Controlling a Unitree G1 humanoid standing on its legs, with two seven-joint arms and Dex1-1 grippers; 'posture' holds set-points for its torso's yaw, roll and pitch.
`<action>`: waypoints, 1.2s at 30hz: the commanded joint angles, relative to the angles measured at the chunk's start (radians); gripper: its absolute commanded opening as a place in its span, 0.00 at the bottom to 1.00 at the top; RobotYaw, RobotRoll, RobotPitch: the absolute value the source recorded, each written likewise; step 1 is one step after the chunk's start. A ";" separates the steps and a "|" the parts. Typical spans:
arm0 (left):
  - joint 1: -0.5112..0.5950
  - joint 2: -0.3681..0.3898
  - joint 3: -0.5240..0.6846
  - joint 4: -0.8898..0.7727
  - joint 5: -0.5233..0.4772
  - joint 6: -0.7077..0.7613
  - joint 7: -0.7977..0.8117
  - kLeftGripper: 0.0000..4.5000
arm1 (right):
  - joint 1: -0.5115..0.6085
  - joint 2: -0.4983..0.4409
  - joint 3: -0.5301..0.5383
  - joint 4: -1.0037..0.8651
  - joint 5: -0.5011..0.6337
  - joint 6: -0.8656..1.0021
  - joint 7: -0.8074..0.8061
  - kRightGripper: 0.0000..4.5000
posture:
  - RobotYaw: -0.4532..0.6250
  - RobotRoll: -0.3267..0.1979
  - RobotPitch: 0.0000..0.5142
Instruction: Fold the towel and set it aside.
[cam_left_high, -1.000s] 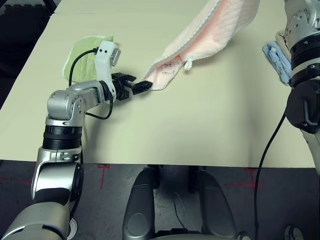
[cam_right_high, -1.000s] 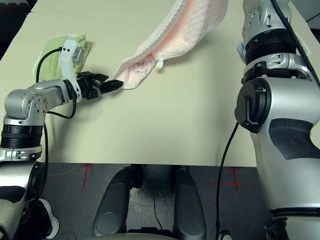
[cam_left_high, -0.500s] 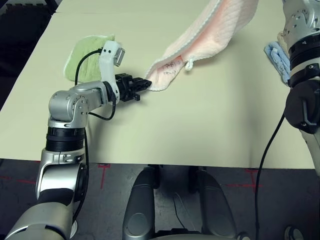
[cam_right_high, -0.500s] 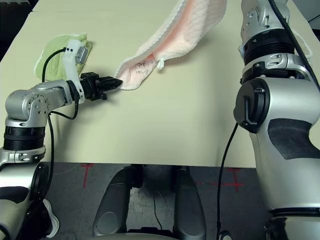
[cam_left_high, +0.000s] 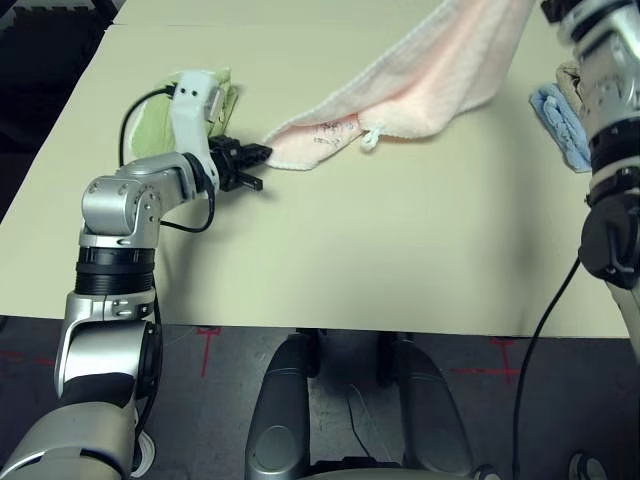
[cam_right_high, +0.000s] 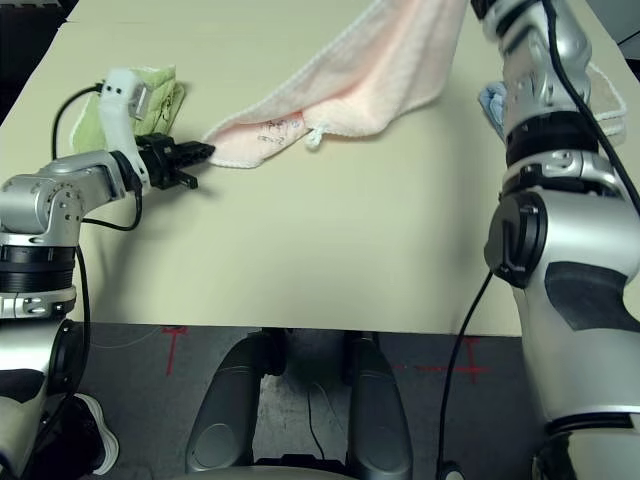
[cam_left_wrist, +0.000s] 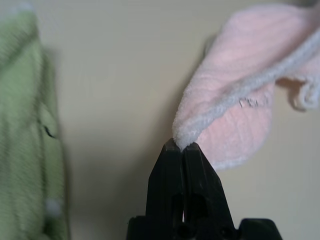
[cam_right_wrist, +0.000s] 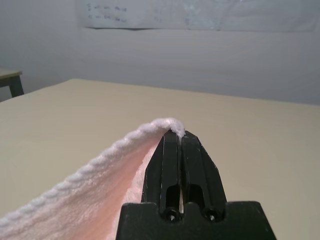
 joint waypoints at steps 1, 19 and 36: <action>-0.006 0.003 0.027 0.025 0.039 -0.060 0.040 0.01 | 0.087 -0.033 -0.023 -0.082 0.049 0.018 0.114 0.00 | 0.46 0.62 0.74; 0.023 0.007 -0.004 0.105 0.139 -0.306 -0.011 0.01 | 0.538 -0.194 0.130 -0.264 -0.081 -0.105 0.429 0.00 | 0.42 0.62 0.77; 0.102 0.015 0.009 0.059 0.134 -0.322 -0.067 0.01 | 0.510 -0.195 0.124 -0.294 -0.036 -0.061 0.429 0.00 | 0.38 0.62 0.81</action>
